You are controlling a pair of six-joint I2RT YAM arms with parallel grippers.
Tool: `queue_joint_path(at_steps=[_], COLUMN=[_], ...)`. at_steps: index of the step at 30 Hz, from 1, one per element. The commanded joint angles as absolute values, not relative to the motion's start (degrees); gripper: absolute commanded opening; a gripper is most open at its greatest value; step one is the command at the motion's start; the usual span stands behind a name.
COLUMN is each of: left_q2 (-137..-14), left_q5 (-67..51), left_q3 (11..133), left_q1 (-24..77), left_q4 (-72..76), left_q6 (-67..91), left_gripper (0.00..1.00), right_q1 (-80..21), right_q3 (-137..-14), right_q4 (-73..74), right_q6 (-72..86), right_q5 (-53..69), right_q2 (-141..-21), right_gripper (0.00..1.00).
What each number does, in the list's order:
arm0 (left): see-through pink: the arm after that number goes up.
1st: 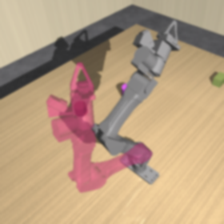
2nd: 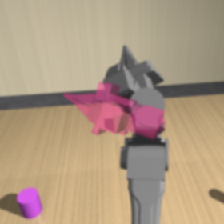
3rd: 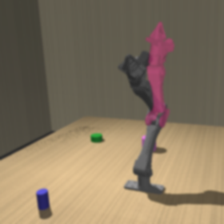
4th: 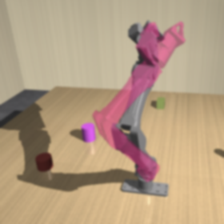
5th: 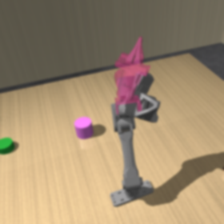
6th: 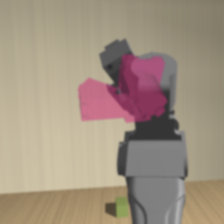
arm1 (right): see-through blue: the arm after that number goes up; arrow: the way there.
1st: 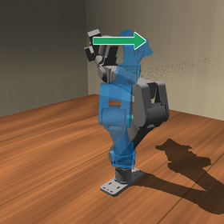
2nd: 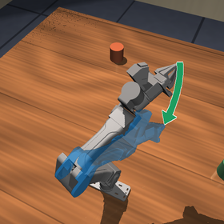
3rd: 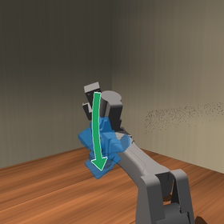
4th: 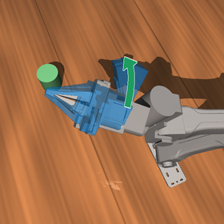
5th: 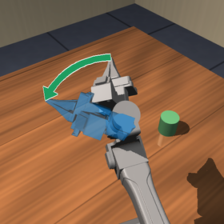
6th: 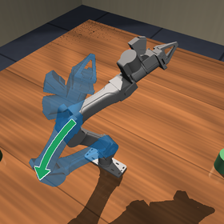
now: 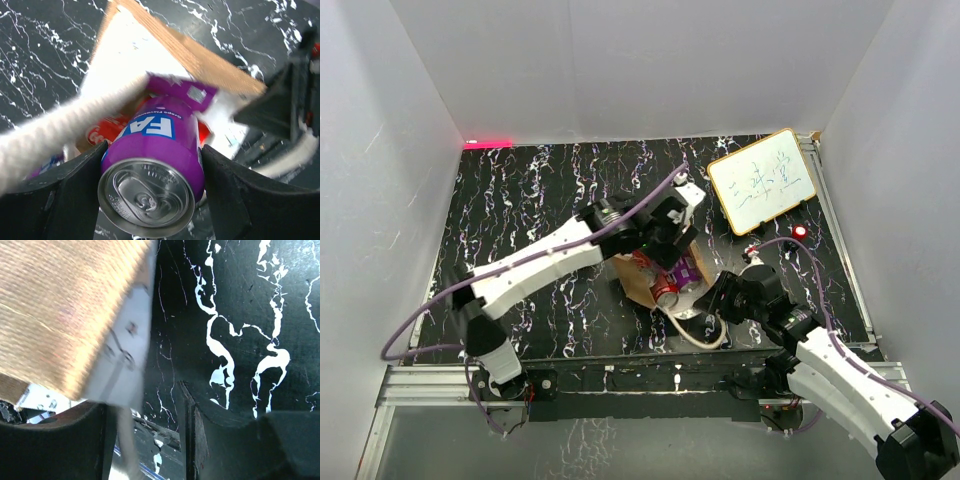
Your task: Take the beverage out of the canvas bag
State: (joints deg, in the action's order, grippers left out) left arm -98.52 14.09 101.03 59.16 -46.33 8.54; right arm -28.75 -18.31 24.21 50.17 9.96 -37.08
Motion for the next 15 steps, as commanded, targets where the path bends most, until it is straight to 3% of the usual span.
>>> queue_joint_path(at_steps=[1,8,10,12,15], left_q2=[-82.14,-80.87,-82.5,-84.39,-86.73], left_q5=[19.1,19.01,18.85,18.81,17.55], left_q3=[100.82,95.28,94.05,93.93,94.23], left_q1=[58.62,58.54,58.58,58.54,58.54], left_q4=[-38.98,-36.58,-35.52,-35.1,-34.27], left_q6=[7.3,9.32,9.7,9.87,9.94], left_gripper=[0.12,0.05,0.02,0.01,0.0], right_q1=[-28.74,-28.74,-28.74,-28.72,-28.73], right_q3=[-19.09,-21.31,-22.51,-23.22,-24.55], right_q4=[24.29,22.58,21.3,18.83,15.84], right_q6=[49.22,48.7,47.35,45.74,44.77], right_q5=[8.66,10.87,13.44,17.14,21.34], right_q2=[-37.29,-38.94,-39.1,-38.69,-36.28], right_gripper=[0.48,0.47,0.37,0.19,0.12])
